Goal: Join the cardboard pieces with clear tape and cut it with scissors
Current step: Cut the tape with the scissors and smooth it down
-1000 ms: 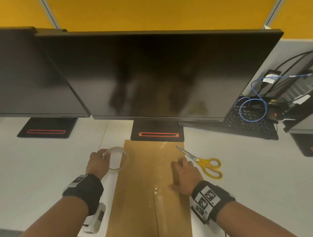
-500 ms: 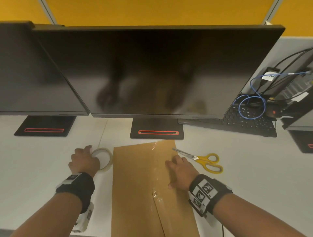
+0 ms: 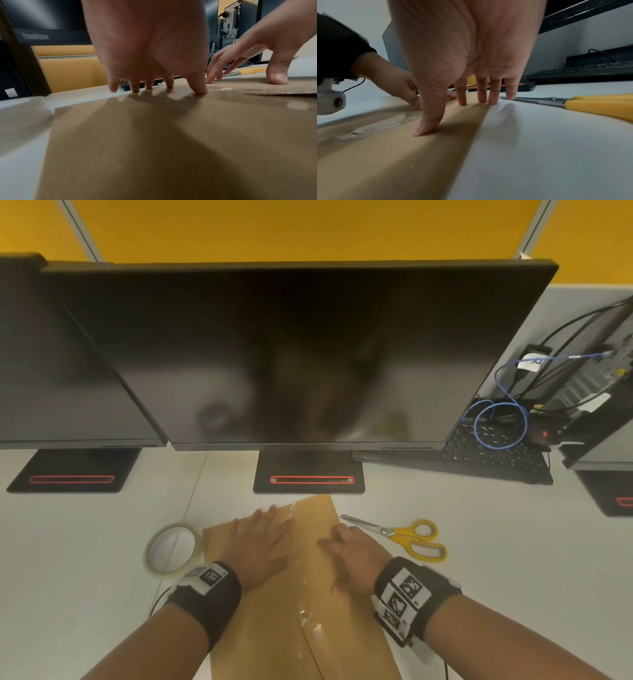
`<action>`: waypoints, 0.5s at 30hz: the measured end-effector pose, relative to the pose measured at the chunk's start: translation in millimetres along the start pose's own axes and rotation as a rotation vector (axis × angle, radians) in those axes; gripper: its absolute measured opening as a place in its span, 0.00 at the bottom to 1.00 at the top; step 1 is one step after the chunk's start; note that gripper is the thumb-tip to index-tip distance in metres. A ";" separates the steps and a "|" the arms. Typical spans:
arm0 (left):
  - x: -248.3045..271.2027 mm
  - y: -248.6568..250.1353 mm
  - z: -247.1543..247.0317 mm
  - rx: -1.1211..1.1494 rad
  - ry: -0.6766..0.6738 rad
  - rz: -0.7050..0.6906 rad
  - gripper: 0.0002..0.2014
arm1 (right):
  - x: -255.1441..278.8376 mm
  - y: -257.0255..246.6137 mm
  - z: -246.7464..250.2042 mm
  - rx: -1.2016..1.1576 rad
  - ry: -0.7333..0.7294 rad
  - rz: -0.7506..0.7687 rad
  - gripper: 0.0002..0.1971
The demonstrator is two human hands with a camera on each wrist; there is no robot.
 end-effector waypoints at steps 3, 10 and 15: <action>6.2 -0.5 -6.2 -0.036 0.016 0.041 0.48 | -1.4 -2.2 0.0 0.051 -0.013 0.036 0.43; 16.5 1.5 -15.9 -0.051 0.065 0.147 0.44 | -3.8 -17.6 -4.1 0.147 -0.023 0.135 0.42; 18.0 6.5 -17.1 -0.083 0.066 0.193 0.44 | -13.6 -40.8 -19.2 0.161 -0.035 0.202 0.35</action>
Point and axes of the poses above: each hand's wrist, its own x-axis away from the middle knuckle, its own z-axis out of the back of the hand, y = z × x, the point moved 6 cm from there along -x, towards the middle knuckle, and after that the axes turned 10 degrees about -x, right-handed, at the moved point
